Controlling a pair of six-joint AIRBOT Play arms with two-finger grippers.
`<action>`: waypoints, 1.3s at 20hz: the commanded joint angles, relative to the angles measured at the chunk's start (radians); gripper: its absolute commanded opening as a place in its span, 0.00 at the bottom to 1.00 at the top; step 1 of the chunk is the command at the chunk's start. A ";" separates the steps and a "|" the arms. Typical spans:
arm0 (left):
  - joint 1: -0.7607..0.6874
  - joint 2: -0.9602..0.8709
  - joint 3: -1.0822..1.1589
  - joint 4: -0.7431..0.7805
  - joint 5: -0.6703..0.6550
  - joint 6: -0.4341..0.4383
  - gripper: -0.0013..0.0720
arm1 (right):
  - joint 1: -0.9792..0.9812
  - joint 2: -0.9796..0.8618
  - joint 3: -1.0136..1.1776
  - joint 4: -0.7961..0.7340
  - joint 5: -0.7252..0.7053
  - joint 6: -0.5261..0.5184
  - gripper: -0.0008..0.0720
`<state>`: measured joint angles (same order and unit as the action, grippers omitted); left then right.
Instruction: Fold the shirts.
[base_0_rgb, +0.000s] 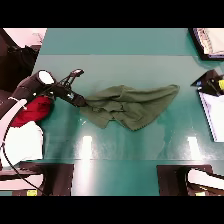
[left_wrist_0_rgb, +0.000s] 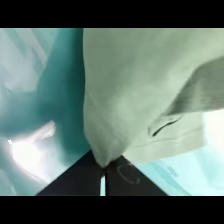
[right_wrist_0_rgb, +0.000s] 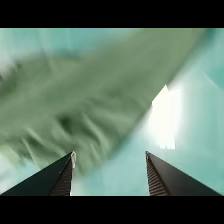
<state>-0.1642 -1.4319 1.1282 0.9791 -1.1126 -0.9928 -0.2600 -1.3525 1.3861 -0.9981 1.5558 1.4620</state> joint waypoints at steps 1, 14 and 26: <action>0.000 0.032 0.045 0.005 -0.021 -0.005 0.05 | 0.048 0.089 -0.117 -0.090 0.080 -0.003 0.71; 0.000 0.032 0.045 0.002 -0.032 -0.055 0.05 | 0.765 0.253 -0.901 0.430 -0.757 0.167 0.61; 0.000 0.146 0.146 0.264 -0.027 -0.236 0.05 | 0.788 0.284 -0.726 0.419 -0.864 0.087 0.04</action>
<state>-0.1650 -1.3529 1.2087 1.0676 -1.1584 -1.1156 0.5632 -1.1591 0.6277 -0.5785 0.7116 1.5841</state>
